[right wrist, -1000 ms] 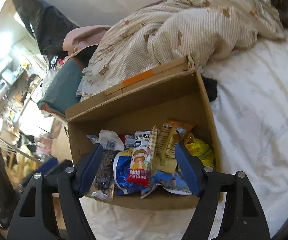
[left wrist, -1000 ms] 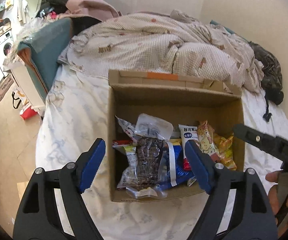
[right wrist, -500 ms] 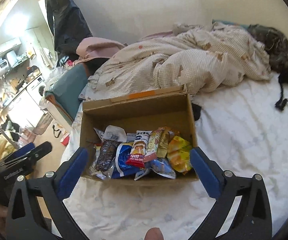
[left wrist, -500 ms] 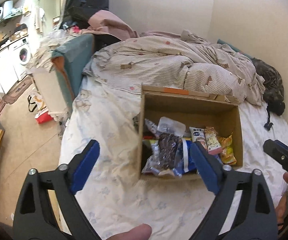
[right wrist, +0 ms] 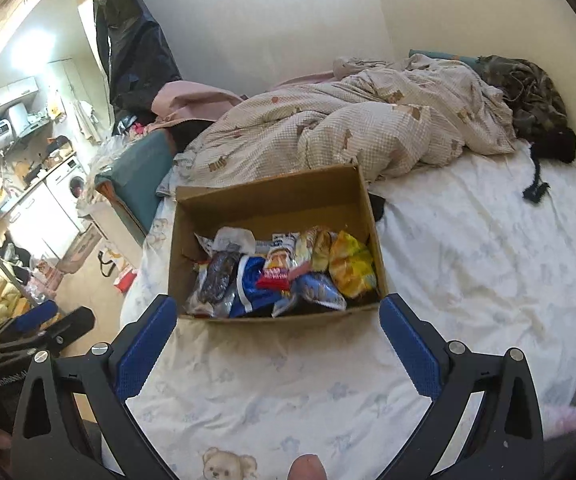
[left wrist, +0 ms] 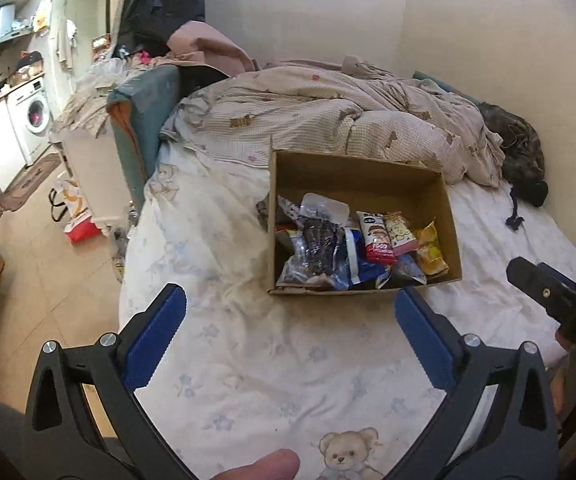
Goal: Organize snacks
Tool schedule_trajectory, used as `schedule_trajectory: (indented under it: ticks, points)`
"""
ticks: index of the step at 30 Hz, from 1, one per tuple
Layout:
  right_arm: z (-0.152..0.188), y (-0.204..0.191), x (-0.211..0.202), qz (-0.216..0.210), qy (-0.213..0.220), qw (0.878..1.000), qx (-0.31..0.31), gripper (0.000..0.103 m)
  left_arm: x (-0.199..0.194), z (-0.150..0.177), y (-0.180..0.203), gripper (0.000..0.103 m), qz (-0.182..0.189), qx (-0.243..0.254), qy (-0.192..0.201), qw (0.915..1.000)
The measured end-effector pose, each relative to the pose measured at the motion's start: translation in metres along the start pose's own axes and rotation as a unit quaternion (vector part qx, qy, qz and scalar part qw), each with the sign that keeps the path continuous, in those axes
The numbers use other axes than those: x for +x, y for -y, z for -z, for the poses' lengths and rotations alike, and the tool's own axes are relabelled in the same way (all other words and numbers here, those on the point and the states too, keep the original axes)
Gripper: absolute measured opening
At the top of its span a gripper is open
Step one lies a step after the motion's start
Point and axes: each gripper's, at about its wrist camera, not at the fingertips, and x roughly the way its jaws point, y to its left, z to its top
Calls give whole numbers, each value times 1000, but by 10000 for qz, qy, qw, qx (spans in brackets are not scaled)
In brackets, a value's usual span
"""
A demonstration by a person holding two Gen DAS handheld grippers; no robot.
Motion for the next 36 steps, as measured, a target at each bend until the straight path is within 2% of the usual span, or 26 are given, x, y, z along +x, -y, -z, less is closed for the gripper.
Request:
schedule_trajectory:
  ticks: [6,16,36]
  points:
    - [10,-4,6,249,-67,9996,-87,103,-9,12,3,103,-283,99,456,9985]
    - [13,-10,12,395,-87,9989,-224,103,-4,13,4,103,-99,-19,330,9994]
    - [13,-11,13,422,-115,9986,-282,103,-2,12,2,103,-43,-185,285,9994]
